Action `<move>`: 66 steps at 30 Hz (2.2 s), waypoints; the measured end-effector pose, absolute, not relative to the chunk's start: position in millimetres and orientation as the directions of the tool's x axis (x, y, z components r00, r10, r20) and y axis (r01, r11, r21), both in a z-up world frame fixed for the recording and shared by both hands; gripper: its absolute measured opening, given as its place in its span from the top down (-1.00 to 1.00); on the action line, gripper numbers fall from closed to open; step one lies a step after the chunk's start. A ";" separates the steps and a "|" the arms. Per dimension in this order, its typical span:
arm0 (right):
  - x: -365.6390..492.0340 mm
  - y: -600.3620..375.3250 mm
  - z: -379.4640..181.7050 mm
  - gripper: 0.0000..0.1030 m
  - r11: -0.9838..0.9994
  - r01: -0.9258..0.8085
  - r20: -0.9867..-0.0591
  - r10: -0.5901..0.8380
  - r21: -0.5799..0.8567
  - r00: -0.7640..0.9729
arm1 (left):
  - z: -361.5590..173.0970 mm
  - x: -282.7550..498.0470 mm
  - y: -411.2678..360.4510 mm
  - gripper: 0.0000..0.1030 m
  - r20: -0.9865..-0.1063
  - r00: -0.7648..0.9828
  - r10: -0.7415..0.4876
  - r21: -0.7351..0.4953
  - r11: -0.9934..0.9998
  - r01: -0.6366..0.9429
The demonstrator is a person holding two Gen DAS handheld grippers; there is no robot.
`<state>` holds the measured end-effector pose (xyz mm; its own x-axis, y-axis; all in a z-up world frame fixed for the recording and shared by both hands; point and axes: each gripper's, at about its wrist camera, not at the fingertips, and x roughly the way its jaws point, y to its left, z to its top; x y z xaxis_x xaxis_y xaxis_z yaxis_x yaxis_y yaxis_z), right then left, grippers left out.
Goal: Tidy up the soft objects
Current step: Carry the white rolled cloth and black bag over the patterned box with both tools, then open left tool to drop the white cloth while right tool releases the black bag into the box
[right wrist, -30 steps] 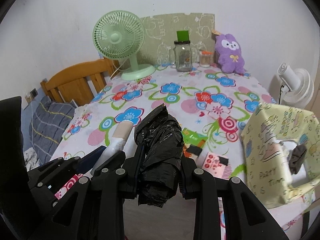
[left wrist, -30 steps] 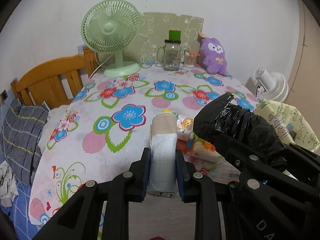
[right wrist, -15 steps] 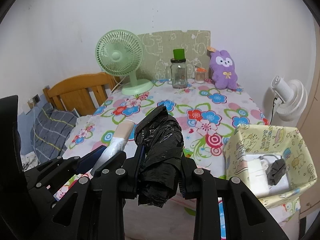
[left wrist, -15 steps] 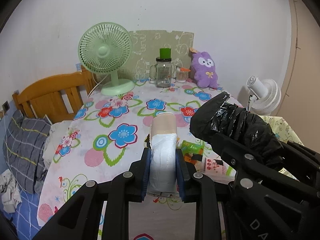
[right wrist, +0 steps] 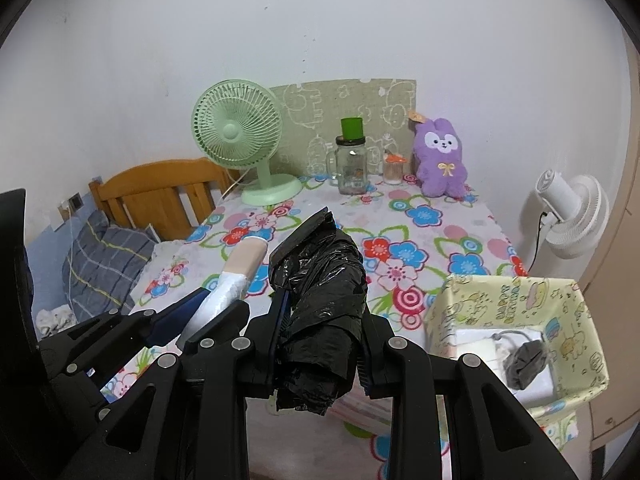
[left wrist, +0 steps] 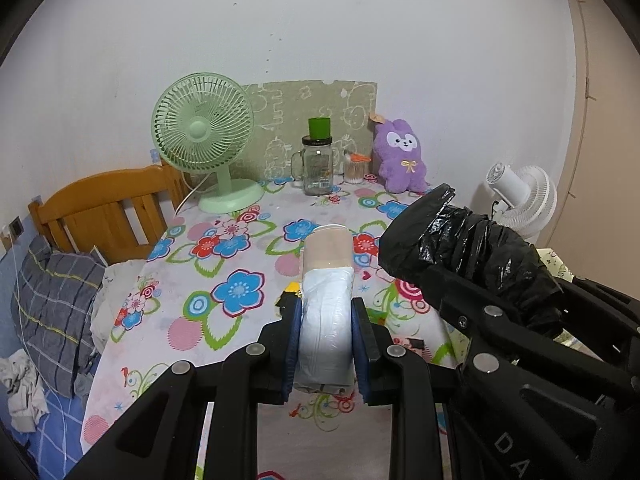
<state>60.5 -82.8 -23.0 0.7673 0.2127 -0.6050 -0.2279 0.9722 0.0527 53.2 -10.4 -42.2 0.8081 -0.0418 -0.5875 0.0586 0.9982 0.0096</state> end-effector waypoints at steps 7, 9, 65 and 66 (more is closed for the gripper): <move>61.0 -105.4 -14.5 0.36 0.977 -0.208 -0.592 0.191 0.040 0.783 | -36.1 55.6 -33.2 0.56 -0.574 0.817 -0.051 0.006 0.998 0.067; 60.5 -112.3 -12.6 0.36 0.979 -0.203 -0.588 0.184 0.035 0.788 | -34.9 56.4 -41.1 0.56 -0.570 0.820 -0.055 0.009 0.997 0.072; 110.7 -255.8 -60.1 0.20 0.996 0.034 -0.682 0.033 0.083 0.730 | -80.4 125.3 -176.8 -0.43 -0.667 0.712 -0.220 0.047 0.941 0.335; 111.9 -256.1 -60.7 0.13 0.996 0.040 -0.686 0.027 0.082 0.727 | -80.7 126.0 -176.0 -0.43 -0.668 0.712 -0.215 0.050 0.942 0.331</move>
